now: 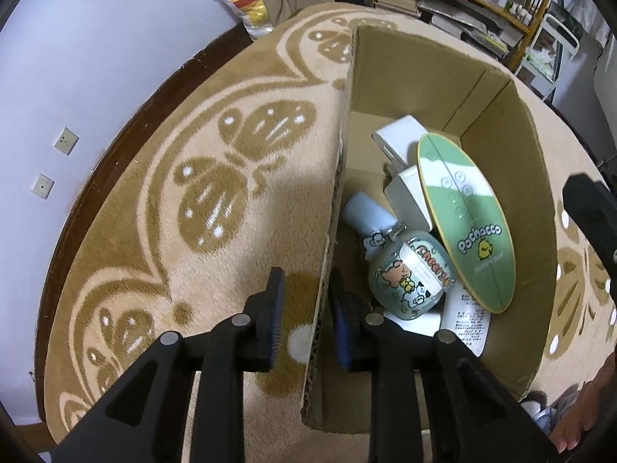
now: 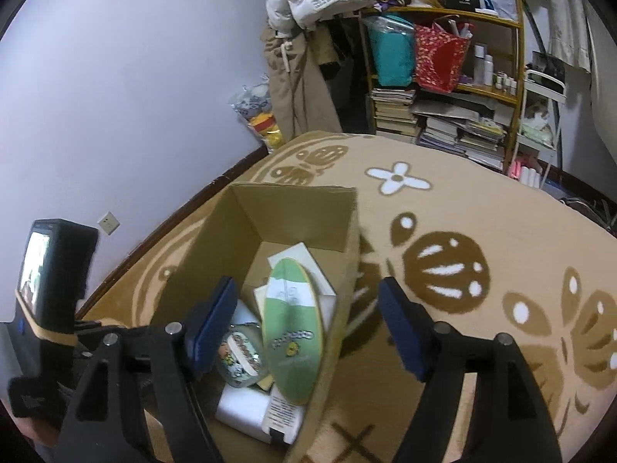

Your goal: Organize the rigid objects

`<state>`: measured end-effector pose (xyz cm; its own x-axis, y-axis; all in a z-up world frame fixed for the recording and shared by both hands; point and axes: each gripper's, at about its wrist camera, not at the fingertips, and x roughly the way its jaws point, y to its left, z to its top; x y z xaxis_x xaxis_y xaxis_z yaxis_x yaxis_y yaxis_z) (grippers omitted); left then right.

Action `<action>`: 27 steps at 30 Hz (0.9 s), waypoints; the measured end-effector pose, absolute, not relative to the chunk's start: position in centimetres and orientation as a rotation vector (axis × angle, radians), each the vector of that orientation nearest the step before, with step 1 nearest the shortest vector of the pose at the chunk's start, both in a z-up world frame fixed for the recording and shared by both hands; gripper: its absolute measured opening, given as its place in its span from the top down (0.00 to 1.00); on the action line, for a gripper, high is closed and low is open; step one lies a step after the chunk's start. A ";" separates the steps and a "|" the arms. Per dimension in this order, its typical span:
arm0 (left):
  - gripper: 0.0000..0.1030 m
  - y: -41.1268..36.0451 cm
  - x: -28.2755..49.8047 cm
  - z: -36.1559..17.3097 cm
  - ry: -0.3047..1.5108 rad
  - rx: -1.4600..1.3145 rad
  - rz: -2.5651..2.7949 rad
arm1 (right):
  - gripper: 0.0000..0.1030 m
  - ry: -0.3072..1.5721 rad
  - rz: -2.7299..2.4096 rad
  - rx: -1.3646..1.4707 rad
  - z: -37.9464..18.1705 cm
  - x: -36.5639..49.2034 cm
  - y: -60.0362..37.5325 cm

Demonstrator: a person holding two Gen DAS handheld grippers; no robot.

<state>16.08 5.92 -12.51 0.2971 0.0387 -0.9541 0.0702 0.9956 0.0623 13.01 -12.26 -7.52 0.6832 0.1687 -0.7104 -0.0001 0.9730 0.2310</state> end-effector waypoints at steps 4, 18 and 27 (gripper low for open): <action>0.73 5.7 15.7 -11.1 1.197 0.102 -0.013 | 0.08 0.808 0.061 0.227 -7.1 12.1 -12.9; 0.12 4.3 13.0 -6.7 1.005 0.152 -0.045 | 0.00 0.805 -0.010 0.238 -6.1 8.3 -15.3; 0.03 4.6 10.0 -3.9 0.924 0.136 -0.056 | 0.00 0.785 -0.028 0.226 -4.2 6.0 -16.2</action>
<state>10.04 4.57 -3.94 0.6023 0.0106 -0.7982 0.1064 0.9899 0.0935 5.99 -16.24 -4.17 0.7079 0.0586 -0.7038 0.1091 0.9755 0.1910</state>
